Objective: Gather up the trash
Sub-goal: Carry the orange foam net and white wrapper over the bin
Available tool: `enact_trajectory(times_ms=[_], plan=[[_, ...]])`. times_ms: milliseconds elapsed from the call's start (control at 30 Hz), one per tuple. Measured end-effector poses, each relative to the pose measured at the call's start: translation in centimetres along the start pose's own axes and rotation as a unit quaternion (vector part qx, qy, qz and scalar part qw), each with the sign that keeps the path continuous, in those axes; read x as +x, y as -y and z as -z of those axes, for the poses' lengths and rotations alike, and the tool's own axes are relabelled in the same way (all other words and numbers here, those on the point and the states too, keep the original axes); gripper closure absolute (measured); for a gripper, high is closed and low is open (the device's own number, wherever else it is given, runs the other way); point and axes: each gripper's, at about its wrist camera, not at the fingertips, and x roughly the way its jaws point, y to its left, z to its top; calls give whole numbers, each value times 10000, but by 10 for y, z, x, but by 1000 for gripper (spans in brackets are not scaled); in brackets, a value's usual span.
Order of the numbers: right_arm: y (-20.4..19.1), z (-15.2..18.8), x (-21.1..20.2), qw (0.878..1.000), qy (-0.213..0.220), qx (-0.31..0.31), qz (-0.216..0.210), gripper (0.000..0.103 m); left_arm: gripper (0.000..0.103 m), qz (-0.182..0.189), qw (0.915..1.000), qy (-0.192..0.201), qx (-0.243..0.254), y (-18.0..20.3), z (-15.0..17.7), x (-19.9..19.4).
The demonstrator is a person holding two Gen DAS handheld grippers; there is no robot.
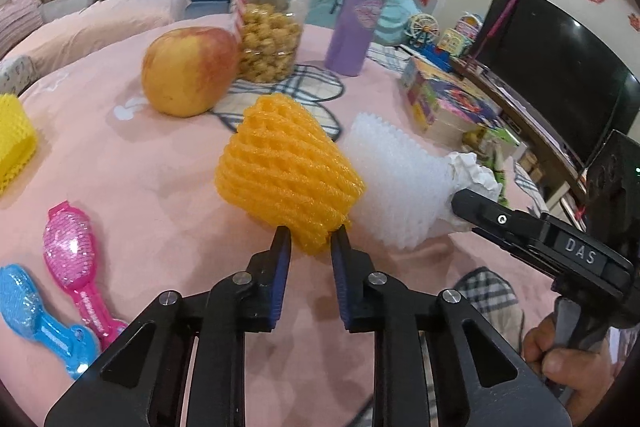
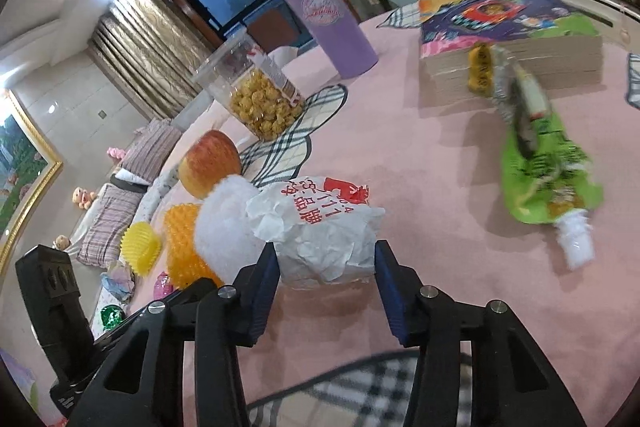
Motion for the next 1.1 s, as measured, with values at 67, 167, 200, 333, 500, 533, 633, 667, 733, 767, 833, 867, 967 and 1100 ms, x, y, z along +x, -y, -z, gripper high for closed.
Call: enact_trajectory(times_ms=[67, 167, 200, 333, 500, 533, 633, 667, 733, 767, 833, 867, 967, 1100], plan=[[4, 2, -14, 9999, 126, 36, 41, 56, 87, 82, 9999, 6, 71, 10, 2, -2], [12, 5, -34, 9993, 303, 94, 173, 56, 87, 201, 9996, -14, 178, 26, 8, -5], [17, 7, -42, 9990, 354, 126, 236, 56, 88, 252, 9995, -25, 210, 33, 10, -6], [35, 11, -66, 9968, 546, 285, 500, 56, 88, 431, 9984, -72, 359, 55, 18, -9], [55, 16, -94, 9936, 732, 498, 699, 56, 88, 664, 9963, -136, 536, 82, 30, -17], [59, 18, -101, 9928, 771, 542, 735, 56, 88, 705, 9958, -146, 570, 88, 32, -18], [68, 23, -116, 9911, 855, 630, 798, 56, 88, 856, 9938, -193, 686, 105, 39, -22], [71, 25, -123, 9904, 892, 660, 822, 56, 88, 913, 9929, -214, 730, 111, 42, -23], [77, 29, -134, 9891, 947, 727, 859, 56, 88, 987, 9915, -247, 811, 121, 47, -24], [80, 31, -139, 9885, 976, 756, 878, 56, 88, 1042, 9904, -271, 871, 128, 50, -24], [86, 36, -150, 9872, 1023, 819, 910, 56, 88, 1127, 9885, -308, 956, 140, 55, -26], [89, 39, -157, 9864, 1049, 860, 923, 56, 88, 1174, 9875, -328, 1002, 146, 58, -27], [97, 47, -174, 9842, 1128, 941, 984, 56, 88, 1314, 9843, -372, 1122, 163, 63, -30], [107, 56, -195, 9808, 1246, 1061, 1064, 56, 88, 1452, 9800, -405, 1297, 183, 70, -34]])
